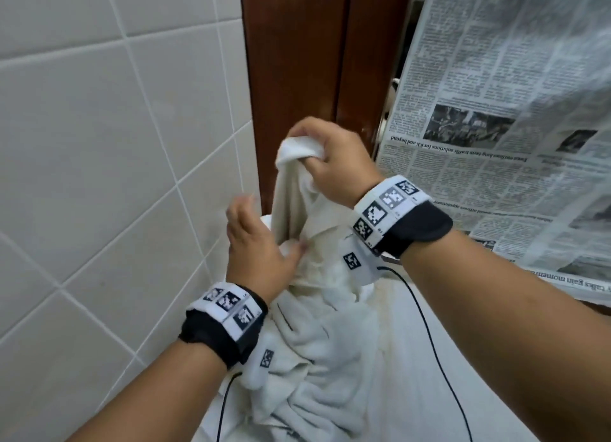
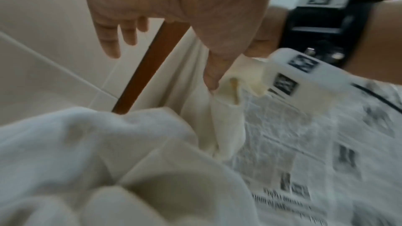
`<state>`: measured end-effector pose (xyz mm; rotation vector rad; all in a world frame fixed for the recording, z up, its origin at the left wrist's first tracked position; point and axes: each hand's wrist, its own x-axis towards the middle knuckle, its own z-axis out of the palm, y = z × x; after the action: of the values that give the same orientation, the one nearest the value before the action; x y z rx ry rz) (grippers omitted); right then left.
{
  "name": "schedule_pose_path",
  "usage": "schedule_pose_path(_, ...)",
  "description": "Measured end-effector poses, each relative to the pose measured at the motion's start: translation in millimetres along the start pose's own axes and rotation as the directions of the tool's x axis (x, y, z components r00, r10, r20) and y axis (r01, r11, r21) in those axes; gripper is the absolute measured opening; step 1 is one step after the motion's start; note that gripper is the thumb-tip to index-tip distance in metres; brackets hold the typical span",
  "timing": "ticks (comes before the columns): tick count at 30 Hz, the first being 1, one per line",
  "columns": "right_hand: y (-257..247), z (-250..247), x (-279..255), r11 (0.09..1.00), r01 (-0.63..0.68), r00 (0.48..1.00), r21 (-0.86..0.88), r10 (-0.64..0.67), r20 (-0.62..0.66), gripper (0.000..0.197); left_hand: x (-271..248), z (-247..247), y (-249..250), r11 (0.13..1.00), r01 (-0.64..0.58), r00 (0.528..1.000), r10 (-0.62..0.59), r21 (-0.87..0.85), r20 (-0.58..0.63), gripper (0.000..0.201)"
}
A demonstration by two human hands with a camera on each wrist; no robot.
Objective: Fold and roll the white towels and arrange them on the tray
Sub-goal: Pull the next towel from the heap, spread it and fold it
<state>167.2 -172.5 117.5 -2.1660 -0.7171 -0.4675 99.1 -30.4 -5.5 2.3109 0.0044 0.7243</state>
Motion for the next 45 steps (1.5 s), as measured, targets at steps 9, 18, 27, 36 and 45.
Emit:
schedule_pose_path(9, 43, 25, -86, 0.604, -0.731, 0.619, 0.318, 0.390, 0.682, 0.024, -37, -2, -59, 0.976, -0.172, 0.583, -0.007, 0.132, 0.812, 0.027)
schedule_pose_path(18, 172, 57, -130, 0.530, -0.573, 0.440, -0.625, 0.843, 0.310, 0.067, -31, -12, -33, 0.780, -0.410, 0.350, -0.343, 0.472, 0.872, 0.011)
schedule_pose_path(27, 171, 69, -134, 0.584, -0.672, 0.366, -0.456, 0.797, 0.481, 0.035, -12, -4, -15, 0.873, -0.051, 0.507, -0.396, 0.485, 0.766, 0.026)
schedule_pose_path(36, 148, 47, -115, 0.732, -0.617, 0.634, -0.288, 0.680, 0.369, 0.026, -83, 47, 0, 0.865, -0.327, 0.538, -0.162, 0.382, 0.827, 0.135)
schedule_pose_path(45, 55, 24, -76, 0.964, -0.260, 0.870, -0.056, 0.259, 0.420, 0.038, -30, -2, -12, 0.989, -0.017, 0.998, 0.025, -0.147, 0.052, 0.122)
